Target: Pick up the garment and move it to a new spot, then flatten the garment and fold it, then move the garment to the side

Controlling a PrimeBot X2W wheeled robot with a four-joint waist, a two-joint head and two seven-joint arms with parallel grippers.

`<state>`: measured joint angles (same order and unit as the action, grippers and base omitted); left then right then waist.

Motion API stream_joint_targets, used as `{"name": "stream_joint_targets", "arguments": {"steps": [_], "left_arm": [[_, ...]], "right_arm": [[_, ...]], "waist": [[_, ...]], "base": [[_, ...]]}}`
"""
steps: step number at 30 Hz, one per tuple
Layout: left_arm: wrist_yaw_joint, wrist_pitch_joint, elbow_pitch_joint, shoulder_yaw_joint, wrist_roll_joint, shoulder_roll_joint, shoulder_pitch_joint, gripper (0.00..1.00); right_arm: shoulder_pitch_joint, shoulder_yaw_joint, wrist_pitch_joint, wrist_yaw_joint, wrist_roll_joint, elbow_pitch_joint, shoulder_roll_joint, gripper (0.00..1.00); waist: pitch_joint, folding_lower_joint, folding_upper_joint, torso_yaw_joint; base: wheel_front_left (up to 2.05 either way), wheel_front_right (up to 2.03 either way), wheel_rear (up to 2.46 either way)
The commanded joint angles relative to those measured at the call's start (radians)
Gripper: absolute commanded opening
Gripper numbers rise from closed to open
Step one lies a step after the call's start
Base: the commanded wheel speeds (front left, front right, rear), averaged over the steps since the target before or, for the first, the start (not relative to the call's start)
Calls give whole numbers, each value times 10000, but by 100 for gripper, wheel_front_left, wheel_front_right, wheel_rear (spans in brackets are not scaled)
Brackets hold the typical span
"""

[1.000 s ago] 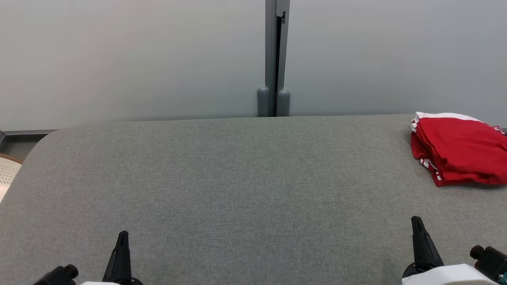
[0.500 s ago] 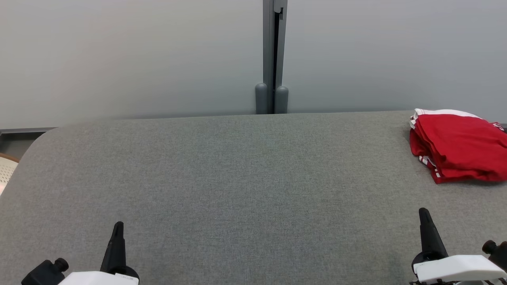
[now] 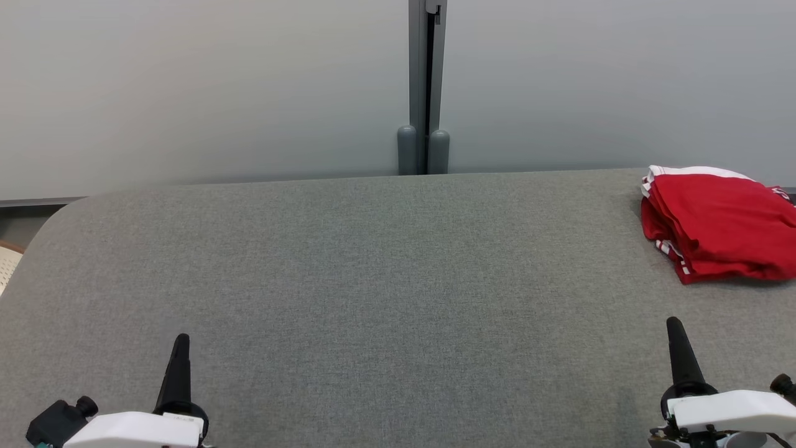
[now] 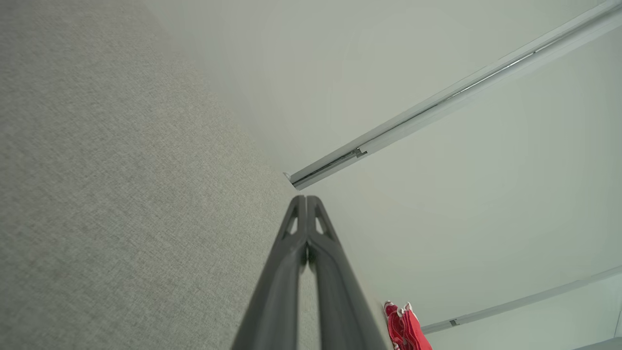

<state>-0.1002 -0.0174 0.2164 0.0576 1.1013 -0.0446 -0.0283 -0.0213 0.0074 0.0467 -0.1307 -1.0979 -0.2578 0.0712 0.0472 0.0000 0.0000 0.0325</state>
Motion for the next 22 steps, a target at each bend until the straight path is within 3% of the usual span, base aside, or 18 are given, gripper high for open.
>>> {"name": "stream_joint_targets", "arguments": {"steps": [1,22], "left_arm": [[-65,76,-54,83,286,-54,368,0],[-167,580,83,284,2202,-65,789,0]], "right_arm": [[-240,-78,-92,-2,-338,110,75,0],[-500,-413,-601,-1,-2349,132,63,0]], "waist": [[-14,0,0,-9],[-179,0,0,-116]], "base": [[0,0,0],[0,0,0]]}}
